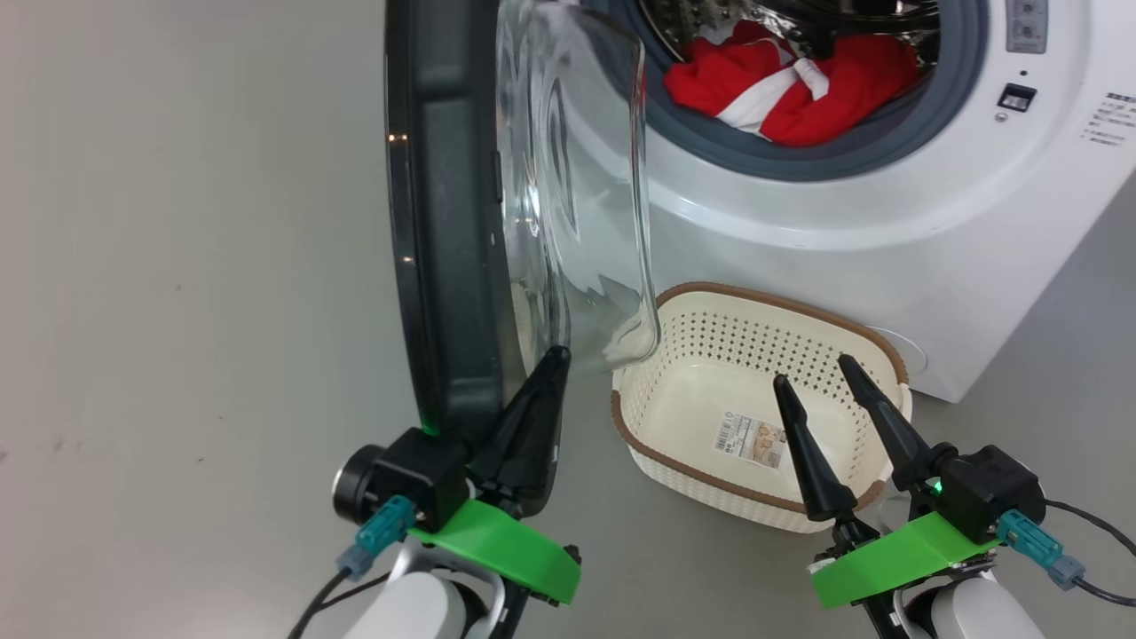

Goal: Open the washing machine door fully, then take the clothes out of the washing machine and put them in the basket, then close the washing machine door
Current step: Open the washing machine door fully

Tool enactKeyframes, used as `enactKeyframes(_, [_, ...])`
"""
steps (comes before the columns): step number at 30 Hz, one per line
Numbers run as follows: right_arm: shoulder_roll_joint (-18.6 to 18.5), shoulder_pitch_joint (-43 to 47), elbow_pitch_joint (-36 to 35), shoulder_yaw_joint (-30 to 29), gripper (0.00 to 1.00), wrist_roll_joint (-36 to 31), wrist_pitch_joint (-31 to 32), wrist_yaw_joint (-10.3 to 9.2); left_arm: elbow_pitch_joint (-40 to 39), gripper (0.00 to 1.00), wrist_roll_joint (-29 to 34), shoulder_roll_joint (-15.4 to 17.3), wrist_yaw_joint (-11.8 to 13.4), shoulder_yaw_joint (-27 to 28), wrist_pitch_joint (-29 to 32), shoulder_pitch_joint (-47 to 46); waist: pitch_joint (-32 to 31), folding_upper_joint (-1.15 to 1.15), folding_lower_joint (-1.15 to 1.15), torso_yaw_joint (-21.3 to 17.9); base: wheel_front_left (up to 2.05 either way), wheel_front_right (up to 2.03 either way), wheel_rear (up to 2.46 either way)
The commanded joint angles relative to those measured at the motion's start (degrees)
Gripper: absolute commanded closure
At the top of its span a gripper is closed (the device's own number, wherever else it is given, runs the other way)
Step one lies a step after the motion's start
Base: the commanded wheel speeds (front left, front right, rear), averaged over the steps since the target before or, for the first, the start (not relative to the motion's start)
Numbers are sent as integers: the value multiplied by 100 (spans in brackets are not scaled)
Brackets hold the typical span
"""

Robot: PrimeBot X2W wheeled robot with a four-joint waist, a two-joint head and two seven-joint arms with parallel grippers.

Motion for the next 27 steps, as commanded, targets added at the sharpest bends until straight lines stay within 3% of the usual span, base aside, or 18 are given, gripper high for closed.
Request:
enactKeyframes(1, [30, -20, -135, 132, 0, -40, -36, 36, -103, 100, -55, 188, 114, 307, -36, -15, 7, 0, 0, 81, 0, 0, 0])
enactKeyframes(18, [30, -121, -55, 297, 0, -150, 14, 36, -327, 100, -236, 572, 620, 1156, -138, 474, 154, 0, 0, 236, 0, 0, 0])
enactKeyframes(27, [30, -66, -146, 272, 0, -237, 117, 36, -186, 100, -200, 547, 645, 1805, -168, 447, 213, 0, 0, 215, 0, 0, 0])
